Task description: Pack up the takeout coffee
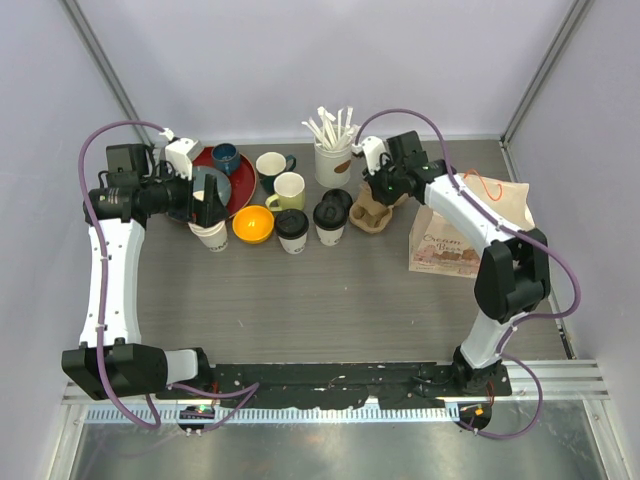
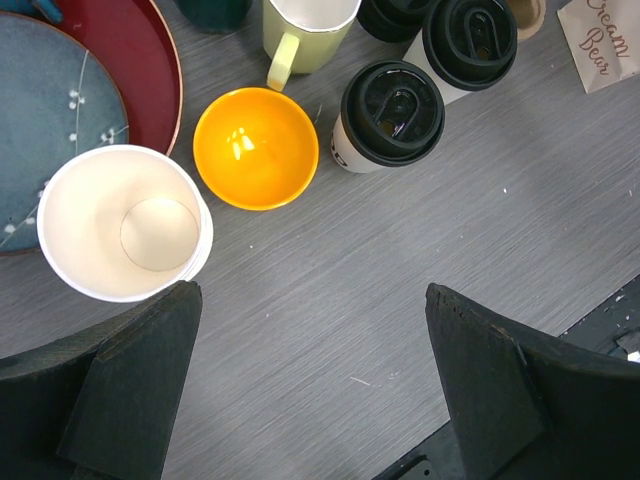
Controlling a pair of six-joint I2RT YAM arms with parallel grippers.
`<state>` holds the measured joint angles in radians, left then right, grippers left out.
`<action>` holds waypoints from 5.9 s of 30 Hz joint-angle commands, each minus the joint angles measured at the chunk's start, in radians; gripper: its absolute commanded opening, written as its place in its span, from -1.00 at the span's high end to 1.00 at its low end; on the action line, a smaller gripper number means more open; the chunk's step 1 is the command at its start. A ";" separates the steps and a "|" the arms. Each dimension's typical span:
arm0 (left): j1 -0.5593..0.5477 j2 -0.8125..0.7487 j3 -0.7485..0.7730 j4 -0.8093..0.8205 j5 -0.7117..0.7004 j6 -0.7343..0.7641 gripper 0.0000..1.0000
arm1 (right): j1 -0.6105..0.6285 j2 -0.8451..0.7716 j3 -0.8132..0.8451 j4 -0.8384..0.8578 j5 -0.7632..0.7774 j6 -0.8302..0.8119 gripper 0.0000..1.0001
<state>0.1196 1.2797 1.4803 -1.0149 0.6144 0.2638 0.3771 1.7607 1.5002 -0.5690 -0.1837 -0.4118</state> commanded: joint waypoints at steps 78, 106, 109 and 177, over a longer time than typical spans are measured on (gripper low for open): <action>0.020 -0.148 -0.071 -0.036 -0.128 0.064 -0.99 | 1.103 -0.179 -0.135 -0.318 0.822 0.792 0.98; 0.022 -0.164 -0.078 -0.040 -0.113 0.077 -0.99 | 1.152 -0.043 -0.190 -0.045 0.472 0.786 -0.18; 0.022 -0.163 -0.080 -0.040 -0.110 0.077 -1.00 | 1.149 -0.118 -0.193 -0.035 0.506 0.753 -0.42; -0.632 0.157 0.399 -0.031 -0.120 0.179 -0.97 | -0.128 -0.207 0.684 -0.295 0.342 0.415 0.60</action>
<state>-0.3882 1.3754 1.8053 -1.1095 0.5243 0.3340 0.4084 1.5154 2.0487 -0.8661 0.1844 0.0261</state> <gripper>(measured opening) 0.982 0.362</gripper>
